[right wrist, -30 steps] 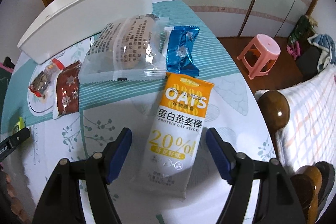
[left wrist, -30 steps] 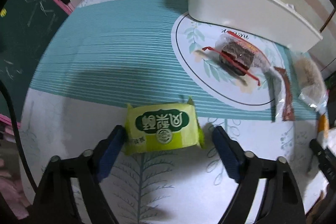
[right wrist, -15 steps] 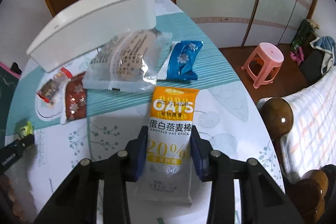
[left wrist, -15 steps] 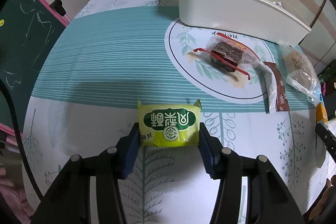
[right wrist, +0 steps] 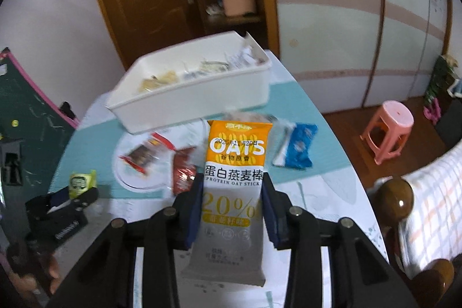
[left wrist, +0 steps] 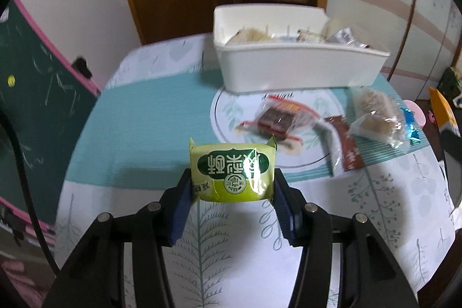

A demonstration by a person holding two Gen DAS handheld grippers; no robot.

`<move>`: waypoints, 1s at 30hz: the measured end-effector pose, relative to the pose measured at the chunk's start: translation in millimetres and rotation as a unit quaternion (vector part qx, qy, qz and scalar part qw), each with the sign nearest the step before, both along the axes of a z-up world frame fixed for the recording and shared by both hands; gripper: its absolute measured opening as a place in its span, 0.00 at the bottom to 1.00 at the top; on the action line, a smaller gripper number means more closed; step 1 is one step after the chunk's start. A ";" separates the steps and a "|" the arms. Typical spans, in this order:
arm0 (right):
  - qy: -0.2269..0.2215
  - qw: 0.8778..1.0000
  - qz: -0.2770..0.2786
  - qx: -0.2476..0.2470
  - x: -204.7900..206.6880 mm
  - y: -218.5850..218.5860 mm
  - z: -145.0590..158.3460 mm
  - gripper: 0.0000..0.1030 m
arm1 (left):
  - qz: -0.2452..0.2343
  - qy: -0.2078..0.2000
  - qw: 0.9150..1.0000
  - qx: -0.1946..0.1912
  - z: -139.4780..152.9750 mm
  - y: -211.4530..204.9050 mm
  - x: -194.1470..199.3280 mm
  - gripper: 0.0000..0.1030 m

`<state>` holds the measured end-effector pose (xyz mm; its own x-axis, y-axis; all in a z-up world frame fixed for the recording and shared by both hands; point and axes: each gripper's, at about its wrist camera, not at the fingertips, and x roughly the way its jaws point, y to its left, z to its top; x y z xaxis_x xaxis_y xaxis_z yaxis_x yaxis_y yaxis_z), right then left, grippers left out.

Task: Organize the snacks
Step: 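Carry both snacks over the basket and open both grippers to drop them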

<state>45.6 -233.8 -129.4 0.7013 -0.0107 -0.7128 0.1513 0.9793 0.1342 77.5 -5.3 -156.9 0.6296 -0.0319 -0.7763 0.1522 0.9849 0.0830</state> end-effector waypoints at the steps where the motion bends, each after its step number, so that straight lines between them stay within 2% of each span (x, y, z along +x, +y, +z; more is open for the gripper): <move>1: -0.003 1.000 0.004 0.001 -0.8 1.2 2.2 0.36 | -0.005 -0.011 1.000 0.005 4.7 -3.0 -2.6 0.49; 4: -0.018 1.000 0.018 0.003 0.9 6.4 14.4 0.36 | -0.025 -0.041 0.999 0.017 26.1 -8.7 -5.8 0.49; 9: -0.050 0.998 0.038 -0.005 10.3 10.0 42.3 0.36 | -0.049 -0.072 0.996 0.006 71.5 -14.0 5.9 0.49; 14: -0.081 0.995 0.053 -0.002 38.4 6.2 80.4 0.36 | -0.061 -0.101 0.993 -0.005 125.2 -21.5 38.9 0.49; 21: -0.127 0.989 0.068 -0.020 88.2 7.7 136.6 0.37 | -0.065 -0.138 0.988 0.013 189.4 -42.6 98.0 0.50; 26: -0.133 0.988 0.068 -0.023 132.1 7.3 160.3 0.38 | -0.056 -0.146 0.987 0.025 209.5 -54.4 141.9 0.50; 30: -0.121 0.991 0.060 -0.021 171.7 4.8 165.9 0.38 | -0.053 -0.124 0.991 0.014 208.3 -59.9 183.1 0.50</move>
<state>217.2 -229.0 36.5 0.8494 0.0573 -0.5247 0.0021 0.9937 0.1120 260.5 -65.2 51.4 0.7955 -0.0898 -0.5993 0.2271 0.9611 0.1573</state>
